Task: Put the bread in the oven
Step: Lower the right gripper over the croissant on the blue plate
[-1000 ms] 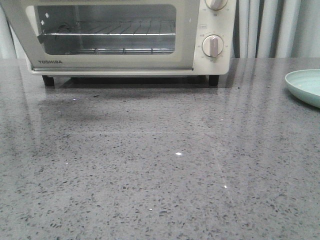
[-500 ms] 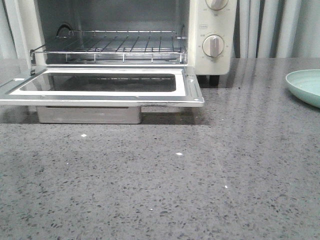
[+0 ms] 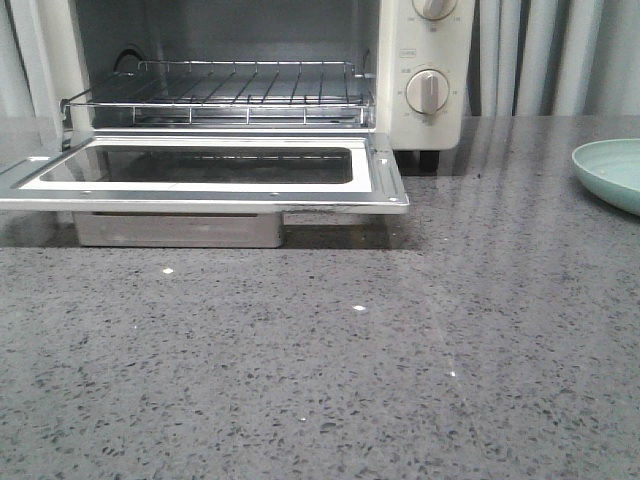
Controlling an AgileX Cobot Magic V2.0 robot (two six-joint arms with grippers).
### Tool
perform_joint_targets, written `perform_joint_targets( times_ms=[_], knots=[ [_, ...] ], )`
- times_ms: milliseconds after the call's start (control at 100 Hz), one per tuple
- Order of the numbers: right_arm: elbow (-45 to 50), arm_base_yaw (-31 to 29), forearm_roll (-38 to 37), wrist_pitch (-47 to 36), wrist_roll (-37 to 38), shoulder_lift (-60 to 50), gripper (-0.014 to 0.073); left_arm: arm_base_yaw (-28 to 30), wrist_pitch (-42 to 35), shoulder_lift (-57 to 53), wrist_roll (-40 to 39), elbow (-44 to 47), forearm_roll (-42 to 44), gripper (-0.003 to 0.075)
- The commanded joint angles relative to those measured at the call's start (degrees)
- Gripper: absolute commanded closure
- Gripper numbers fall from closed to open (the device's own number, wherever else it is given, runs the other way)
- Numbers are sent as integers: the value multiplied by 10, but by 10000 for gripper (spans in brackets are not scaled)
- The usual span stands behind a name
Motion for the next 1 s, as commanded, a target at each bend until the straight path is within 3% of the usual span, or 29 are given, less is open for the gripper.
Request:
perform_joint_targets(
  times_ms=[0,400,650,990],
  knots=[
    [-50,0,-14,-37,0,44,158,-4,-33,5,0,-20,11,741],
    [-212,-1,-136,84,0,256,158,-4,-22,5,0,-20,11,742],
    [-258,-8,-144,86,0,354,158,-4,-21,5,0,-20,11,741],
    [-269,-60,-132,48,0,432,158,-4,-21,5,0,-20,11,741]
  ],
)
